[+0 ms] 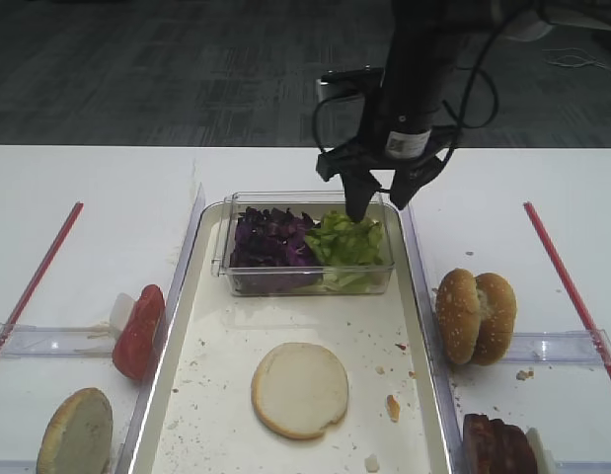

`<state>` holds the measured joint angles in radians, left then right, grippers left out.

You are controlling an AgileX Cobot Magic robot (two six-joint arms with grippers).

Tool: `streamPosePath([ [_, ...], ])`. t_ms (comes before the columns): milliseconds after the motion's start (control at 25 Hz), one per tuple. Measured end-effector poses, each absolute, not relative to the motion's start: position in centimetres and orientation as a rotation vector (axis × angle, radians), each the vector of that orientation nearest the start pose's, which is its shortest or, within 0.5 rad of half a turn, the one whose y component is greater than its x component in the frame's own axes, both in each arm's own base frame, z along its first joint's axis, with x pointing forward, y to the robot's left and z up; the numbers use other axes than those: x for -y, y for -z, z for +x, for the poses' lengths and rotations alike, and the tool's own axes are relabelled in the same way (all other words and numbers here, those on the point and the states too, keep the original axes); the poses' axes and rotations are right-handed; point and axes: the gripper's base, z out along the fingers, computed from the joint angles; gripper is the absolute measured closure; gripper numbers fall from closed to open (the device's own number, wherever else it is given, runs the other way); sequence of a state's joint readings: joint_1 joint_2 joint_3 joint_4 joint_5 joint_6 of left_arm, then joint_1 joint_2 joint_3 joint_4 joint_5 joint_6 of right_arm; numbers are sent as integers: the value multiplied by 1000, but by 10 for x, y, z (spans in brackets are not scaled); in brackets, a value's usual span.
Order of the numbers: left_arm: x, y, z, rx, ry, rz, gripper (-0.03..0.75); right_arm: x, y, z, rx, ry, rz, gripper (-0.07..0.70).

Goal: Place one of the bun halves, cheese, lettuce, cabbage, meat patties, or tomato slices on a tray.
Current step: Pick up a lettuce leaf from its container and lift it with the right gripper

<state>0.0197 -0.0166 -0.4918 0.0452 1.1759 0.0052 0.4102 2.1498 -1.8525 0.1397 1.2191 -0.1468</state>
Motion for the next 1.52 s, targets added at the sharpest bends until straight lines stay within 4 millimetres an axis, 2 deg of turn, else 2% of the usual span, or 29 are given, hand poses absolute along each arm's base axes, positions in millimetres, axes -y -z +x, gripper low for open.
streamPosePath([
  [160,-4,-266,-12,-2151,-69,-21,225,-214,-219,398,-2870,-236,-849,150],
  [280,-4,-266,-12,-2151,-69,-21,225,-222,-219,396,-2835,-220,-875,150],
  [440,-4,-266,-12,-2151,-69,-21,225,-221,-216,400,-2811,-178,-880,150],
  [800,-4,-266,-12,-2151,-69,-21,225,-223,-177,407,-2877,-132,-907,150],
  [1040,-4,-266,-12,-2151,-69,-21,225,-223,-170,408,-2885,-126,-909,156],
  [1320,-4,-266,-12,-2151,-69,-21,225,-223,-161,409,-2900,-109,-922,256],
  [1400,-4,-266,-12,-2151,-69,-21,225,-223,-159,410,-2903,-102,-923,301],
  [1520,-4,-266,-12,-2151,-69,-21,225,-222,-159,410,-2901,-89,-928,414],
])
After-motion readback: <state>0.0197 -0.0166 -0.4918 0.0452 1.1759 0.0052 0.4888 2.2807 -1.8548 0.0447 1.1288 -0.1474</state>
